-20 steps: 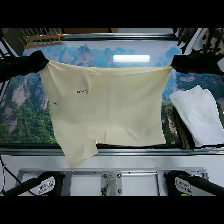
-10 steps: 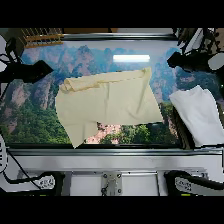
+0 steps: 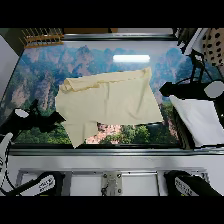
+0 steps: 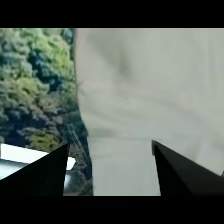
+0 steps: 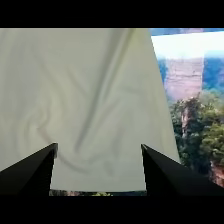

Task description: Fold the clothes and pants, and hang the long-sleeved shirts on hangers.

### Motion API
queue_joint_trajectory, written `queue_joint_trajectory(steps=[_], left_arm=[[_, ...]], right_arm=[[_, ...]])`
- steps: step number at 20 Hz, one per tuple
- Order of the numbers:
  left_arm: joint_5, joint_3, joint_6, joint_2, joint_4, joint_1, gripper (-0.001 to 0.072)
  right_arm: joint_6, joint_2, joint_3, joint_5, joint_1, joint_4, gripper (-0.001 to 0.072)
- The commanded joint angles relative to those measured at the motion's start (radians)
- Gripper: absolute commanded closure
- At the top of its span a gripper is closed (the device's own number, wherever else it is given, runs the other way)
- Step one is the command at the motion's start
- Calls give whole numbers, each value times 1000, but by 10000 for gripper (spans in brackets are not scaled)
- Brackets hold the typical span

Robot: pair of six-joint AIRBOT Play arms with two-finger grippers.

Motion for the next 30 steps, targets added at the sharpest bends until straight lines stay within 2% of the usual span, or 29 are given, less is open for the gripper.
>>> queue_joint_trajectory(steps=[1, 6, 7, 8, 9, 12, 14, 16, 20, 22, 25, 26, 28, 30], left_arm=[[83, -78, 55, -43, -141, 3, 162], [107, 27, 60, -97, -166, -81, 164], [119, 46, 48, -96, -148, -101, 359], [120, 65, 49, -96, -142, -110, 634], [116, 85, 50, -95, -128, -111, 701], [51, 129, 50, -95, -71, -111, 701], [42, 125, 61, -95, -71, -117, 701], [57, 109, 61, -95, -71, -121, 701], [56, 95, 61, -96, -72, -121, 700], [58, 95, 61, -96, -72, -121, 701], [59, 95, 61, -96, -72, -121, 701], [60, 95, 61, -96, -72, -121, 701], [59, 95, 61, -96, -72, -121, 701], [47, 112, 61, -95, -71, -120, 701]], right_arm=[[-3, 20, -54, 5, 26, 37, 141], [-2, 19, -69, 6, 25, 36, 140], [1, 19, -81, 11, 19, 16, 139], [19, 18, -100, 20, 4, 2, 138], [56, 18, -132, 27, -29, -2, 138], [244, 8, -287, 24, -161, 0, 138], [360, -30, -398, -31, -233, 19, 138], [354, -82, -462, -137, -248, 89, 139], [193, -186, -475, -304, -195, 287, 139], [126, -224, -475, -359, -155, 374, 139], [75, -247, -475, -395, -111, 420, 140], [75, -248, -475, -398, -102, 419, 164], [17, -248, -470, -390, -92, 421, 496], [-62, -241, -448, -348, -93, 419, 705]])
